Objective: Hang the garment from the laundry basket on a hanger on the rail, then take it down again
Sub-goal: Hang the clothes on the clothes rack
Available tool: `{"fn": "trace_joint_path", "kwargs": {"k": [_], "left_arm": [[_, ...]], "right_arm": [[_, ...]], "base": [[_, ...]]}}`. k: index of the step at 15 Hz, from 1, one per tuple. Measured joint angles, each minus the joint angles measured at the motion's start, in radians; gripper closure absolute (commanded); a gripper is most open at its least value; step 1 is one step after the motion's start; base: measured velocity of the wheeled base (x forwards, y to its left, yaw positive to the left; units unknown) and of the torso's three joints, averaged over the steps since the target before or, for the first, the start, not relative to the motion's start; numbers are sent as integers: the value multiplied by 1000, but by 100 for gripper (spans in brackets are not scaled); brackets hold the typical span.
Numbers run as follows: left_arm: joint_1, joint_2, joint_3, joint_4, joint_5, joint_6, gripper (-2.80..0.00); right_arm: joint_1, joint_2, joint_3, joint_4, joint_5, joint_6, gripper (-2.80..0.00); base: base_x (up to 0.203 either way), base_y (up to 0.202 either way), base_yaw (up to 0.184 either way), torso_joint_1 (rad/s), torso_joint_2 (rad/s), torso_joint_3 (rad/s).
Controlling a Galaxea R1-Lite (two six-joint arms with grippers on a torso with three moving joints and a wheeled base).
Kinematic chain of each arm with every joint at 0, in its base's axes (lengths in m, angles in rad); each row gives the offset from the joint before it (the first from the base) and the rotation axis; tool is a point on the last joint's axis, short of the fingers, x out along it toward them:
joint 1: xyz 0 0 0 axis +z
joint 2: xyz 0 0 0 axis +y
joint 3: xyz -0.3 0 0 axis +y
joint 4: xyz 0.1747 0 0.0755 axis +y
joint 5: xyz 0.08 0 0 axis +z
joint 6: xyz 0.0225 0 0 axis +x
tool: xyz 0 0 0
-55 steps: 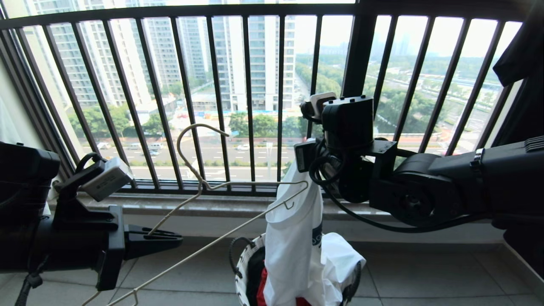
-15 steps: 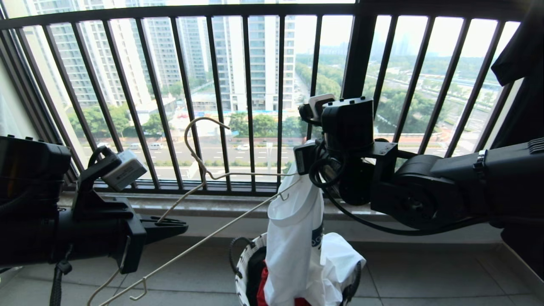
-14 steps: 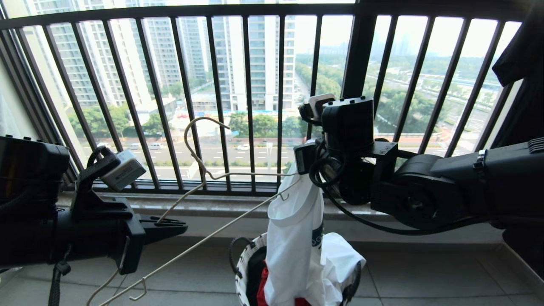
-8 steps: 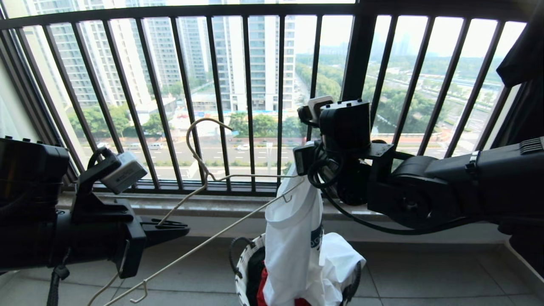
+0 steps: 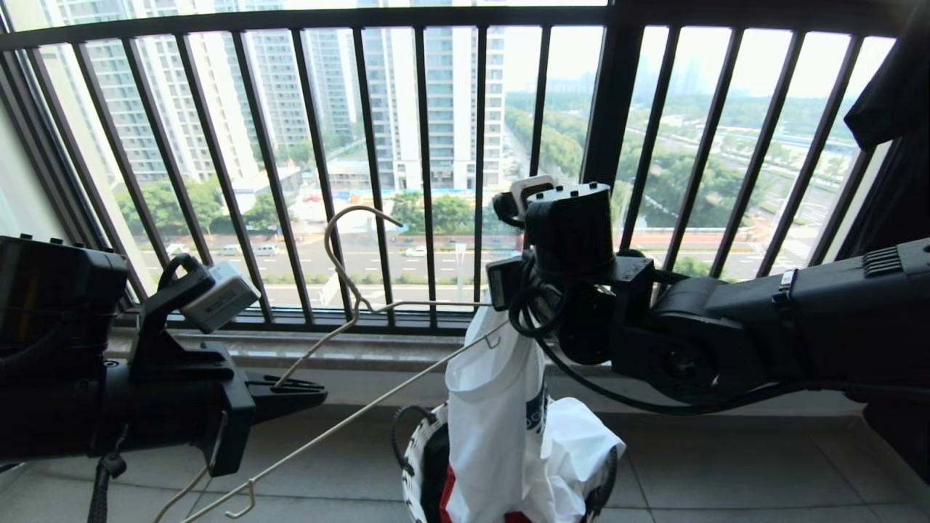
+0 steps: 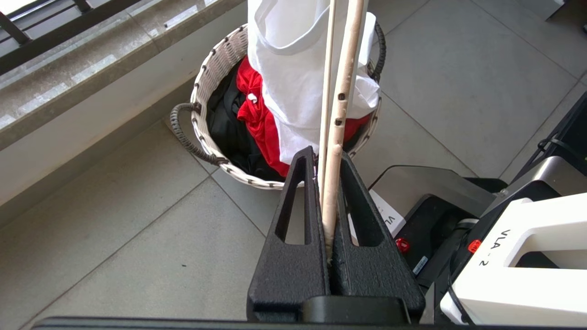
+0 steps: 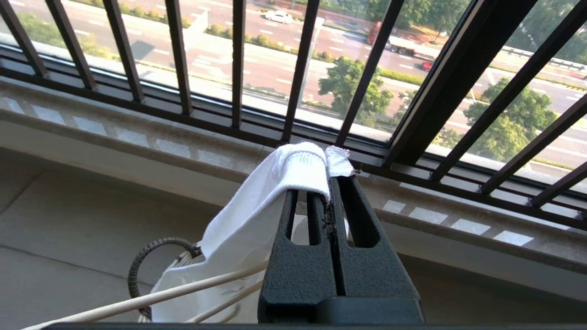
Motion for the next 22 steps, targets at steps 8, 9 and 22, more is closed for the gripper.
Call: {"fn": "trace_joint_path", "kwargs": {"k": [8,9,22], "left_arm": [[-1,16,5,-121,28,-92,0],[-4,20,8,-126,29,-97,0],[-18,73,30,-255,243,-88,0]], "right_arm": [[18,3,-85,130,-35,136,0],[18,2,-115,186,-28,179,0],[19,-27,-304,595,263,498,0]], "base": [[0,0,0,0,0,0],[0,0,0,0,0,0],[0,0,0,0,0,0]]}}
